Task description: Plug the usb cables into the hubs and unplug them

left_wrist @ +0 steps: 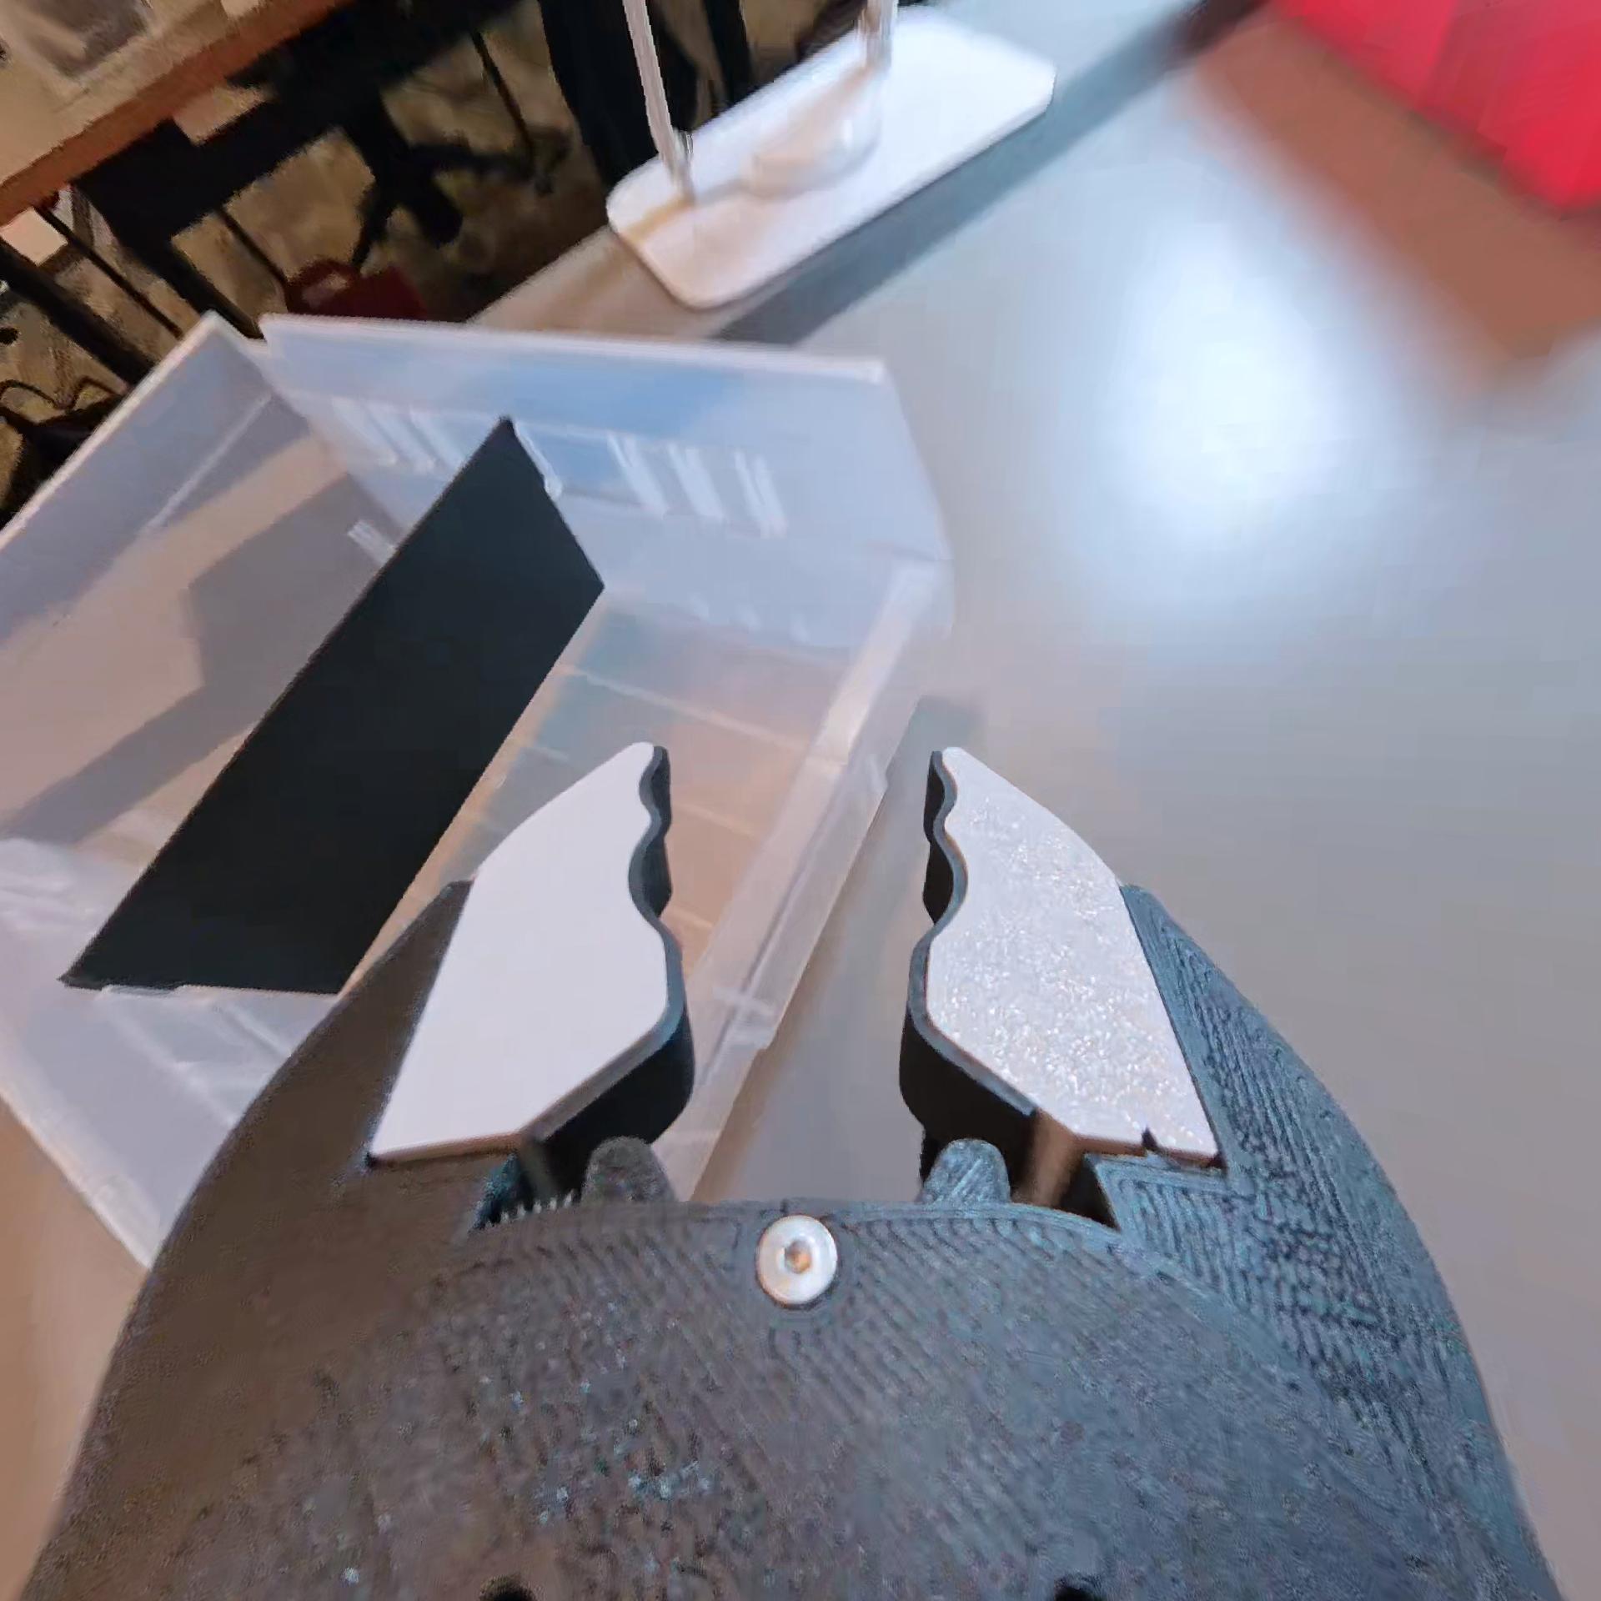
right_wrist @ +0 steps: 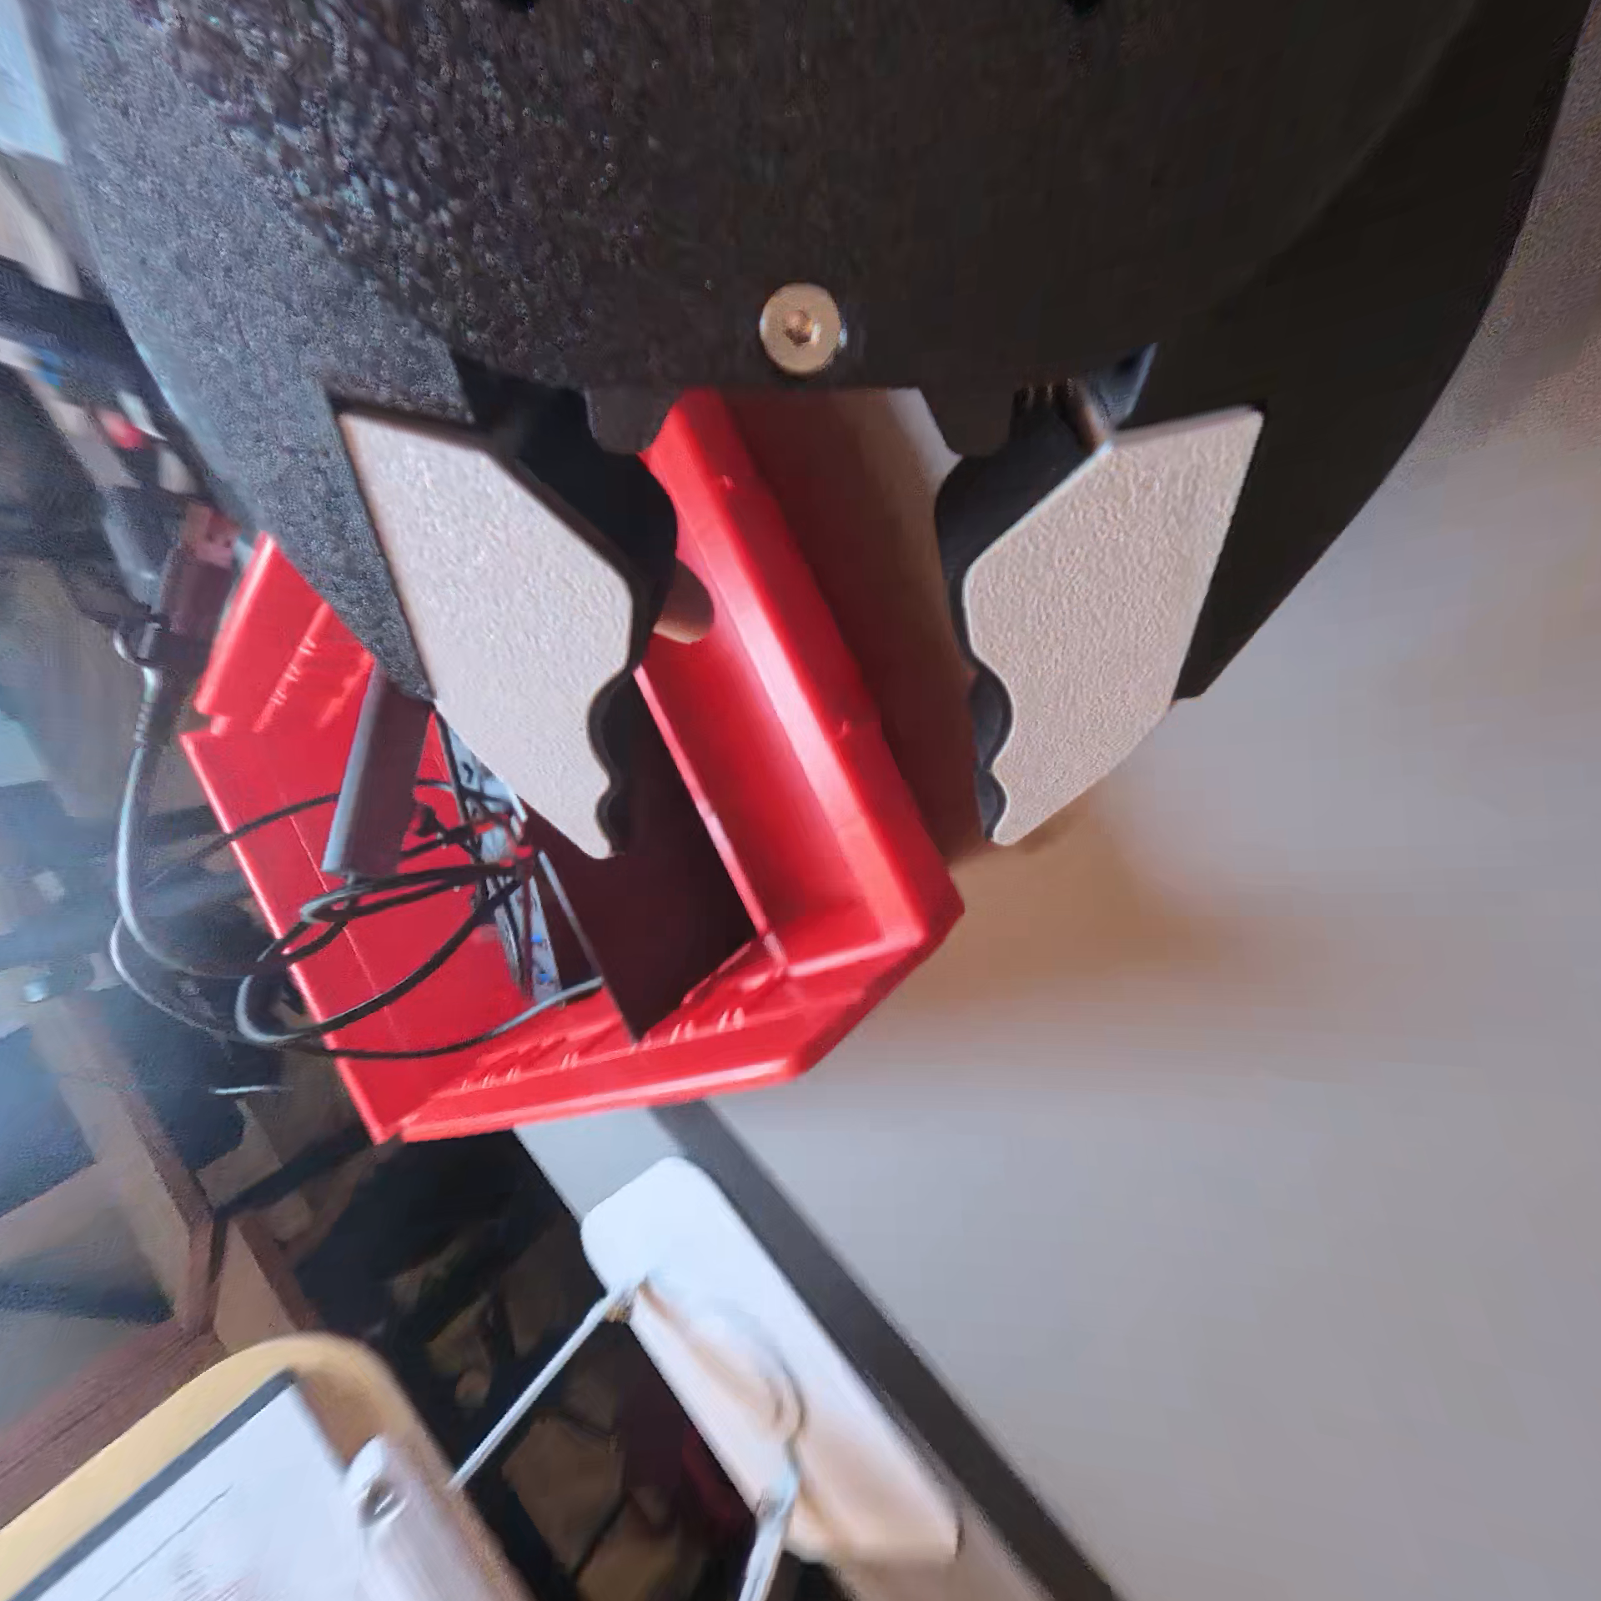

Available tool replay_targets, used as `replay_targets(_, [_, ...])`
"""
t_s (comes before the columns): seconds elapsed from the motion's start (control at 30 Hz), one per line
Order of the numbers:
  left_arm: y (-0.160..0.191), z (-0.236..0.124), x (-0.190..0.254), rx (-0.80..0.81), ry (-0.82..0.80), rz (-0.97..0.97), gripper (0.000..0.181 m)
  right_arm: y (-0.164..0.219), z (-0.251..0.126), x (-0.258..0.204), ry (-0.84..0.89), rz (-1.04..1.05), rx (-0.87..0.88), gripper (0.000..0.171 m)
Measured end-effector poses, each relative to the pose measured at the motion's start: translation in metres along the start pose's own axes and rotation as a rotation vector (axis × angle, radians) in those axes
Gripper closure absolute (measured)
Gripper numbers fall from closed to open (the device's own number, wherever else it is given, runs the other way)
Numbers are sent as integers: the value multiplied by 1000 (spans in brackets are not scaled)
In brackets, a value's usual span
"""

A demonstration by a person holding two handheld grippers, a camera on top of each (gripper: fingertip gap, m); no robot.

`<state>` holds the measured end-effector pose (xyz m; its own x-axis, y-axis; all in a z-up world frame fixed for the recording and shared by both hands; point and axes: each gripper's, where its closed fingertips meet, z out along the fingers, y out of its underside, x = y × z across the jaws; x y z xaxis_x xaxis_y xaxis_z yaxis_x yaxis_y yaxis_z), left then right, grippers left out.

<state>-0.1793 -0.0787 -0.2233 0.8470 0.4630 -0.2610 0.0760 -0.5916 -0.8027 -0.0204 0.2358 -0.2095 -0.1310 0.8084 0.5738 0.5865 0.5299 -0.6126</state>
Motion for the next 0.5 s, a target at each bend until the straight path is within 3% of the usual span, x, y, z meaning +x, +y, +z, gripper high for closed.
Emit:
replay_targets(0.1, [17, 6, -1, -125, 9, 98, 124, 27, 11, -13, -35, -183, -170, 93])
replay_targets(0.3, [48, 21, -1, -359, 45, 237, 123, 54, 33, -12, -151, -297, -361, 99])
replay_targets(0.37, [56, 25, -2, -413, 55, 278, 133, 60, 40, -11, -173, -310, -381, 110])
replay_targets(0.47, [59, 33, -6, -406, 31, 361, 147, 62, 45, -12, -191, -314, -372, 140])
replay_targets(0.5, [57, 35, -7, -394, 17, 377, 148, 62, 45, -12, -187, -321, -364, 140])
